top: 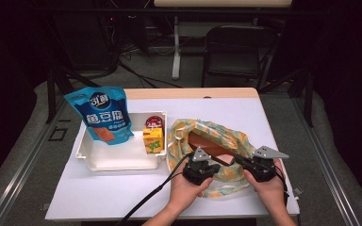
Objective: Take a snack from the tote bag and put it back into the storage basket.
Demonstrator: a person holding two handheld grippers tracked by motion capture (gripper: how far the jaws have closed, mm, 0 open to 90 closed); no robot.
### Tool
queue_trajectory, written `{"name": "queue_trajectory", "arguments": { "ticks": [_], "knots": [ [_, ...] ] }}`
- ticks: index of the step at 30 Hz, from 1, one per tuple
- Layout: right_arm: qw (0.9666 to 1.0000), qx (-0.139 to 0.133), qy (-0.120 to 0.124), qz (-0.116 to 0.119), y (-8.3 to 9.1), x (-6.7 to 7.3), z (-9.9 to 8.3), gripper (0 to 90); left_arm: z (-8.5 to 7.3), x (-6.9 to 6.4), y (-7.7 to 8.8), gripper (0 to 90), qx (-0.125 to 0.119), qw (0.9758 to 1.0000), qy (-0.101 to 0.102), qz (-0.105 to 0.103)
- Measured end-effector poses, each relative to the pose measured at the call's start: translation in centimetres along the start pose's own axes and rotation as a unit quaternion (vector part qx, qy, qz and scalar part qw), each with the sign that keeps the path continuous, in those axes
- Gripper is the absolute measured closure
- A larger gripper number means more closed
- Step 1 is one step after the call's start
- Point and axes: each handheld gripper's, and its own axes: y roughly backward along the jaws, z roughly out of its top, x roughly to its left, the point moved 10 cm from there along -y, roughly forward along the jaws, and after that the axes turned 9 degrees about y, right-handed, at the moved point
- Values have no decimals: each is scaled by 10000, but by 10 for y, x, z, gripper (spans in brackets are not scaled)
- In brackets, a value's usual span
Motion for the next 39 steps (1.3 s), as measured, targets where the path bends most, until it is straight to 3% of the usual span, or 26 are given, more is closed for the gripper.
{"name": "queue_trajectory", "arguments": {
  "ticks": [4,8,14,17,18,21,25,27,29,31,35,38,39],
  "knots": [
    [9998,134,32,-120,-1,-10,-7,883,-15,7,-11,899,224,9996,115,96],
    [9991,359,-78,-210,-7,-20,-17,878,-14,6,-12,899,219,9997,54,126],
    [9947,885,-210,-476,-17,-36,-37,900,-18,7,-12,899,334,9993,-6,184],
    [9956,760,-286,-477,-15,-39,-36,892,-18,7,-10,898,308,9993,-53,202],
    [9968,619,-255,-437,-12,-38,-31,880,-18,5,-9,891,291,9995,-75,102],
    [9995,57,-188,-248,1,-31,-13,855,-17,5,-4,876,200,9997,-101,80],
    [9986,-523,103,26,21,-12,12,822,-17,3,-2,874,121,9999,-77,60],
    [9972,-655,319,175,27,-2,21,822,-16,1,0,872,117,9999,-92,17],
    [9963,-660,429,337,27,8,25,823,-15,0,0,870,56,10000,-75,27],
    [9963,-546,561,350,22,12,25,844,-15,1,1,870,30,9999,-87,84],
    [9973,-340,520,386,9,11,18,859,-16,2,5,869,19,10000,-69,27],
    [9960,-321,583,592,6,16,16,741,-9,5,12,866,-236,9996,-8,122],
    [9958,-367,576,607,5,17,15,689,-6,5,16,866,-268,9996,11,62]
  ]
}}
